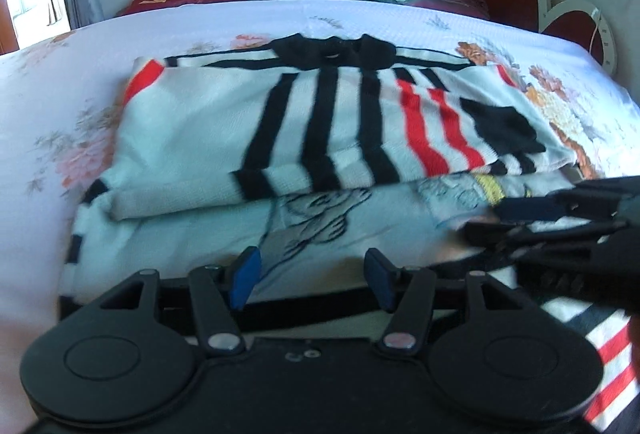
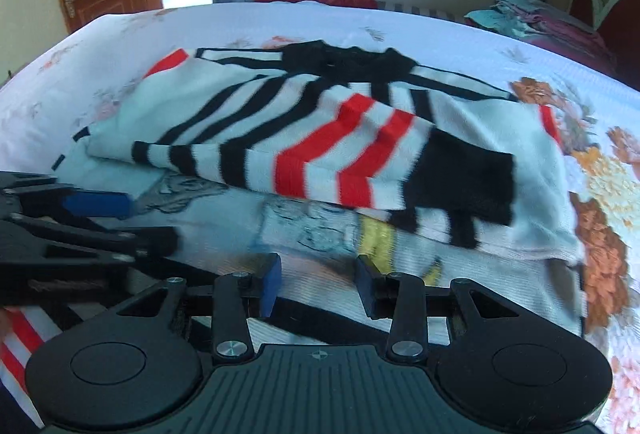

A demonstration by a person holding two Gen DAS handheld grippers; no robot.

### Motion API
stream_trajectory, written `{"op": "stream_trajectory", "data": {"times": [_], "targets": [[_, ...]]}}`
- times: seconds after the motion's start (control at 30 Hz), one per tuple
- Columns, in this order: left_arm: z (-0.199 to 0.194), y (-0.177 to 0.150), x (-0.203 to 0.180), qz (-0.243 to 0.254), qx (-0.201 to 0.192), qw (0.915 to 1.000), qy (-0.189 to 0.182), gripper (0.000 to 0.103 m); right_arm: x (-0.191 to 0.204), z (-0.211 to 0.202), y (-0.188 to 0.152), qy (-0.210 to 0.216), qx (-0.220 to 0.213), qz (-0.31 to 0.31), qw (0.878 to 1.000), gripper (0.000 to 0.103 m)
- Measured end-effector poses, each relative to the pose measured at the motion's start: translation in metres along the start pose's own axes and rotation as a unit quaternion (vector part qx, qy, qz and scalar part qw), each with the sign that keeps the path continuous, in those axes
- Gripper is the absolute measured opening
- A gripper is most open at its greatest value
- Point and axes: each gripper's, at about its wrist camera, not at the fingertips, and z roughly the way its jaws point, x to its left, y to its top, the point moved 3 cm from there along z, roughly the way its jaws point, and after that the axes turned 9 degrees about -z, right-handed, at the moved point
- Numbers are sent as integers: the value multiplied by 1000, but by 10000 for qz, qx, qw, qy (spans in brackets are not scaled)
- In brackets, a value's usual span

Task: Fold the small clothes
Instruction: 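Move both open grippers along the sweater toward the black hem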

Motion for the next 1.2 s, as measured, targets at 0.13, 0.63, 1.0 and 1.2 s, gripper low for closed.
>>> {"op": "stream_trajectory", "data": {"times": [0.13,0.63,1.0,1.2], "targets": [[-7,-4,16,-178,31,9998,35,58,-7,-9,-8,-167,-35,82,9998,40],[-24,-4,7,-559,21,9984,-15,58,12,-35,-8,231,-294,257,9990,40],[-38,-25,-15,-368,140,9989,-273,58,33,-47,-20,509,-292,7,9983,39],[-40,-52,-5,114,136,9998,-80,60,44,-45,-46,405,-8,-471,9981,39]]}}
